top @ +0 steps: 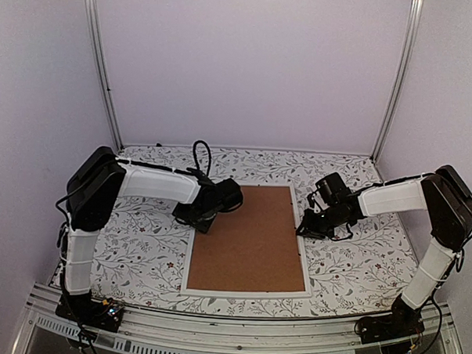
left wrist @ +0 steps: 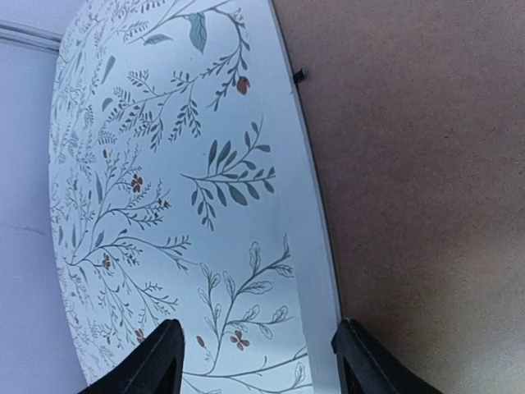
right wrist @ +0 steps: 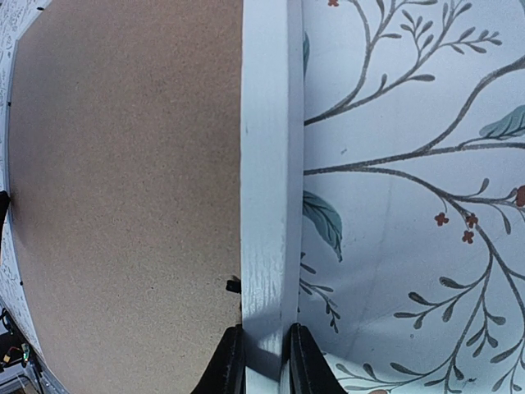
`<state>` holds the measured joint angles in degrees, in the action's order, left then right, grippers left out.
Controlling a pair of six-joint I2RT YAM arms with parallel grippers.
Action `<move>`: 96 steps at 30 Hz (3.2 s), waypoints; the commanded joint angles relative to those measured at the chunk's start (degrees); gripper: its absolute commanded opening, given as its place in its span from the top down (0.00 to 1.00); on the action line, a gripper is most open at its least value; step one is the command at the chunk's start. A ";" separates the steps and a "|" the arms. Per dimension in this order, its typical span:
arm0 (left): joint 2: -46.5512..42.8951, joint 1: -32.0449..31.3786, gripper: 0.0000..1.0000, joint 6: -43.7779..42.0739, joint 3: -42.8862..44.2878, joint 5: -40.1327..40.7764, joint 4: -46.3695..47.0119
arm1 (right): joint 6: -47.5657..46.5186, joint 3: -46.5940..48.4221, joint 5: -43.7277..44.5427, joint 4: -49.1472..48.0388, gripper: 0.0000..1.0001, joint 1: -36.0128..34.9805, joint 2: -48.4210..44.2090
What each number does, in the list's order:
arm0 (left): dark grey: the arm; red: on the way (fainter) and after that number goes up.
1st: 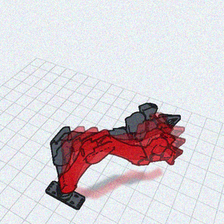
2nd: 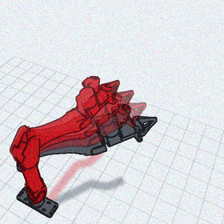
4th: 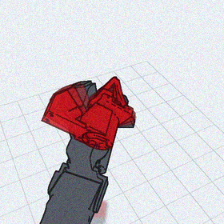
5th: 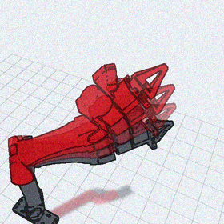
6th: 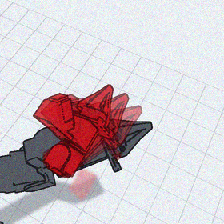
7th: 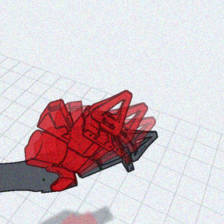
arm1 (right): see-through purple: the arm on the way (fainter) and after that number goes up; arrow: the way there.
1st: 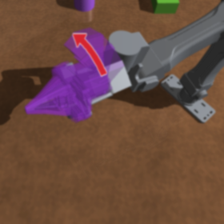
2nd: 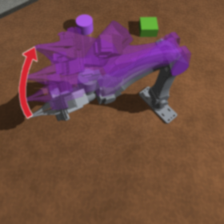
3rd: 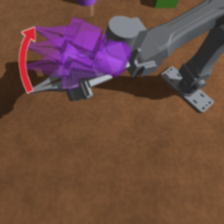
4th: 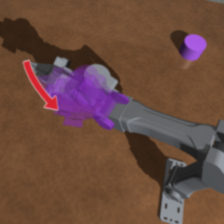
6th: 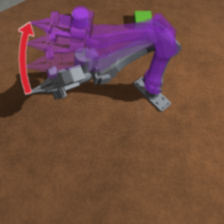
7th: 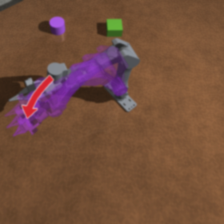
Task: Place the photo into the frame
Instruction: Press the fastener onto the backboard.
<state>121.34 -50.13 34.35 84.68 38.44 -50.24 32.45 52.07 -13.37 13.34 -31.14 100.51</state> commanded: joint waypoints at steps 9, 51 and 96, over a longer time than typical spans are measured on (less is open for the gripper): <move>2.52 -5.78 0.20 4.12 3.38 5.02 -7.30 | 0.48 -3.30 -0.52 4.67 0.82 -2.34 3.23; -12.19 -4.58 0.00 7.35 -12.99 -11.48 -8.29 | -0.34 -4.04 -0.86 3.71 0.82 -2.35 1.58; 2.78 -15.97 0.00 0.83 -2.78 -11.55 -9.39 | 0.40 -1.63 -1.12 4.91 0.77 -5.19 4.01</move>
<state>118.58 -62.24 37.04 81.95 39.83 -69.19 32.58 51.92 -10.83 12.51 -33.01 100.38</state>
